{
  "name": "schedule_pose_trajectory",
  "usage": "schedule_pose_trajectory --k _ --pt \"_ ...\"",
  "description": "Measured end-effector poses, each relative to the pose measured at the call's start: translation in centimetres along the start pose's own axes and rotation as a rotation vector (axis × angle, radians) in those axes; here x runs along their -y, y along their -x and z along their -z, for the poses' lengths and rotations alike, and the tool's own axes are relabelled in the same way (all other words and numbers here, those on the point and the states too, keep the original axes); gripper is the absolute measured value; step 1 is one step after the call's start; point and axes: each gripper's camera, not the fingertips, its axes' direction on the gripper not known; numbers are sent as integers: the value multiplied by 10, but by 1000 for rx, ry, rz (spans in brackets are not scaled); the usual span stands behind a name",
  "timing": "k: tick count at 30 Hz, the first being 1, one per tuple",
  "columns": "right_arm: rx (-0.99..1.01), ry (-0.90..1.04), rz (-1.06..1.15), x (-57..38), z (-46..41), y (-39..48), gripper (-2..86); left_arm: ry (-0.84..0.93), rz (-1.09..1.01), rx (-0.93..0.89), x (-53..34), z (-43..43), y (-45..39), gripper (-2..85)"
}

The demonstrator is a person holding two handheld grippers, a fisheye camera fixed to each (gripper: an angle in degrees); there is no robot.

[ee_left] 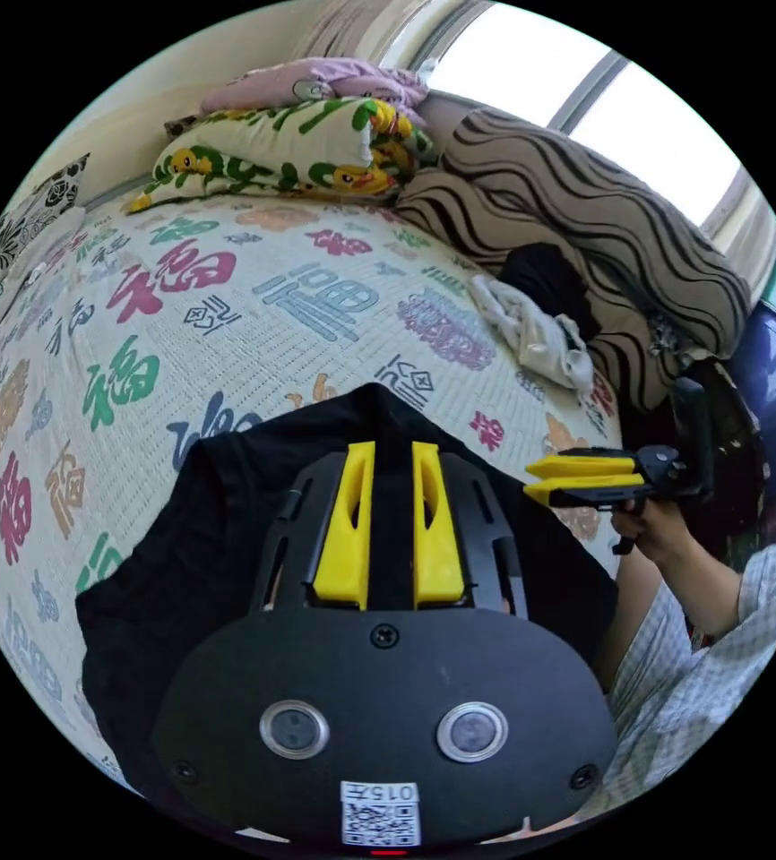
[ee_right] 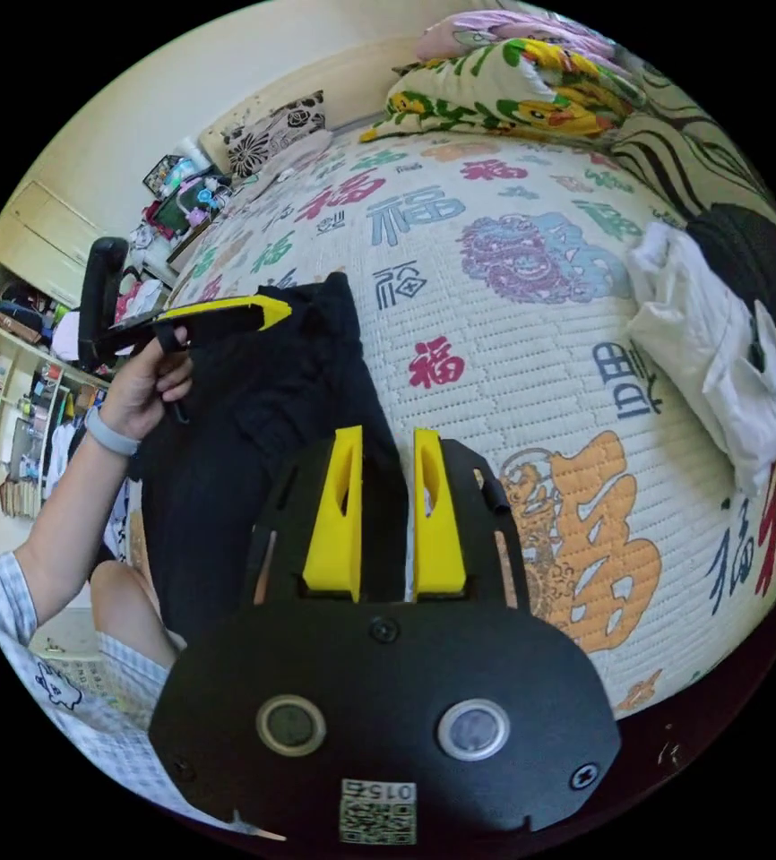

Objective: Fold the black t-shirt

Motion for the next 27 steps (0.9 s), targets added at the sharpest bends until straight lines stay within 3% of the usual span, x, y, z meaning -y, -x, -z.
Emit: schedule_pose_trajectory --k 2,5,8,12,15,17,21,27 --pt "64 93 12 12 -28 -5 54 116 23 -9 17 -24 -1 34" --pt "26 75 59 19 -37 -5 3 114 10 -93 24 -31 -10 15" --pt "60 20 2 22 -45 -19 -2 56 11 -21 27 -21 -20 10" --pt "79 54 -19 29 -78 -23 10 112 5 -10 20 -26 -34 10" --pt "-58 2 -37 33 -88 -15 24 75 47 -10 5 -5 -46 12" --pt "-65 -75 23 34 -91 -2 18 85 83 60 -14 20 -59 14" --pt "71 -41 158 40 -124 30 11 157 -11 161 -47 52 -101 21" --pt "37 140 181 46 -223 59 -6 372 -307 620 -102 43 -182 44"
